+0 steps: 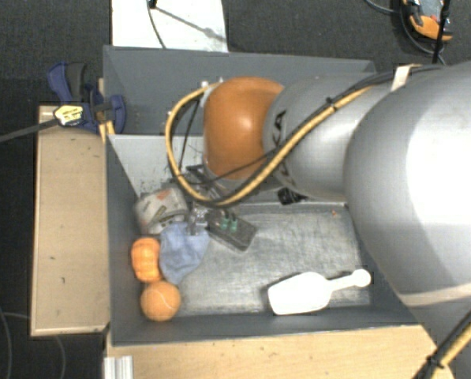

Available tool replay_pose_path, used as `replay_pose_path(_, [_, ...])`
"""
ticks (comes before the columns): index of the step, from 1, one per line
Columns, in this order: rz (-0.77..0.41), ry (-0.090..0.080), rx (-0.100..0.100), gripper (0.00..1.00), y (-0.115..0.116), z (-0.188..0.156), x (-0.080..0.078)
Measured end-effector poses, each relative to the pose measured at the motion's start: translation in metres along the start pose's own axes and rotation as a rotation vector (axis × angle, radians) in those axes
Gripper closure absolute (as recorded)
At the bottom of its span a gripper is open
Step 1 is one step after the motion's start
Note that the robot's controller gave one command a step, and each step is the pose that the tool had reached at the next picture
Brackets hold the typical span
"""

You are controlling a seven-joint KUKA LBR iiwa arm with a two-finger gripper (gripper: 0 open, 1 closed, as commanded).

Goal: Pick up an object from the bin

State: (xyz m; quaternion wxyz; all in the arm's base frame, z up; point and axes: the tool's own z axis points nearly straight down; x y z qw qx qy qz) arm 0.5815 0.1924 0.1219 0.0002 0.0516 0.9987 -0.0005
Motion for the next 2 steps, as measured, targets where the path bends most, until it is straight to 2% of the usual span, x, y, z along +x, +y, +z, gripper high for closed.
replay_pose_path(1, [-0.004,-0.003,-0.003,1.0,0.001,-0.056,-0.001])
replay_pose_path(2, [-0.006,-0.004,-0.003,1.0,0.002,-0.082,-0.001])
